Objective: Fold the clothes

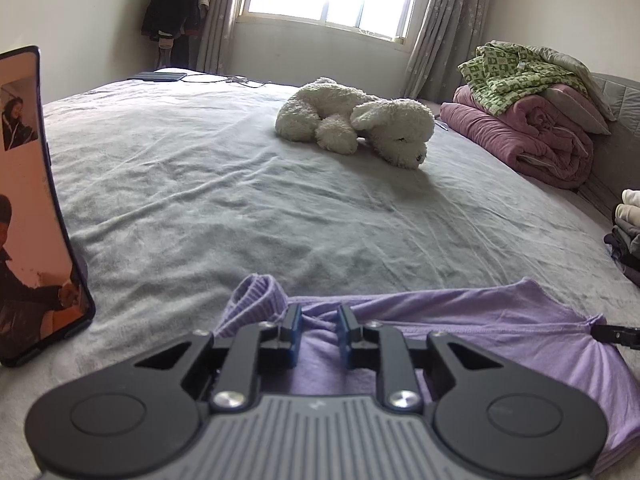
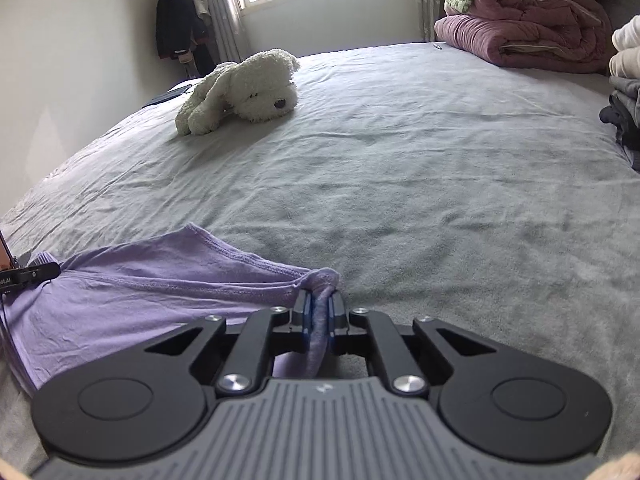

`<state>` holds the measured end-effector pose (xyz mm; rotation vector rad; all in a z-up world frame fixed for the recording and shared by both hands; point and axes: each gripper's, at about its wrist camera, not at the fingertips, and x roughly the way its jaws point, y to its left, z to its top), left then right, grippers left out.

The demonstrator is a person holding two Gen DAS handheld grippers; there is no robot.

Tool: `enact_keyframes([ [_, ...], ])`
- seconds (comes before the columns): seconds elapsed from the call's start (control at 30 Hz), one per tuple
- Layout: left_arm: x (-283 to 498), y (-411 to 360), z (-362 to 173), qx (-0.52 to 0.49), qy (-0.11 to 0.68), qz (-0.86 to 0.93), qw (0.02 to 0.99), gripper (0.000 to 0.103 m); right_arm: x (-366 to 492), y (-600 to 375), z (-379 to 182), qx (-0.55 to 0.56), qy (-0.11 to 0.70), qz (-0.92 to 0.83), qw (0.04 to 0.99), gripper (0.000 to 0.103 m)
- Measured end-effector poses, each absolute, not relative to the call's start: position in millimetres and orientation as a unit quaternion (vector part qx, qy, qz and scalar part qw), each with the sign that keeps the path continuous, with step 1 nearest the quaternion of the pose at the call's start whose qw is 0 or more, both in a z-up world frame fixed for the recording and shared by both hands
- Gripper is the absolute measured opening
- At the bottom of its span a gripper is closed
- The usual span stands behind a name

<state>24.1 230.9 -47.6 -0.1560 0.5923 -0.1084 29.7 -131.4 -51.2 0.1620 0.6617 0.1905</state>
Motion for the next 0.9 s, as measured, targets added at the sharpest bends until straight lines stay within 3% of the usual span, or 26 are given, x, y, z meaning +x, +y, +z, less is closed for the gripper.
enact_keyframes([
  [0.03, 22.7, 231.8, -46.5, -0.078, 0.290, -0.055, 0.952, 0.021, 28.1, -131.8, -48.5, 0.082, 0.323, 0.094, 0.938, 0.022],
  [0.1, 14.3, 231.1, -42.0, -0.067, 0.281, -0.061, 0.956, 0.022, 23.1, -132.5, -42.0, 0.082, 0.317, 0.093, 0.940, 0.044],
  [0.13, 10.1, 230.7, -39.8, -0.062, 0.276, -0.064, 0.957, 0.023, 19.9, -132.5, -38.4, 0.079, 0.312, 0.094, 0.942, 0.046],
  [0.5, -28.3, 212.3, -27.2, -0.017, 0.246, -0.118, 0.962, 0.027, -25.4, -88.8, -24.8, 0.008, 0.293, 0.191, 0.937, 0.051],
  [0.9, -30.8, 147.0, -49.6, 0.058, 0.288, -0.214, 0.932, 0.028, -35.3, -43.9, -43.5, -0.047, 0.313, 0.232, 0.920, 0.051],
])
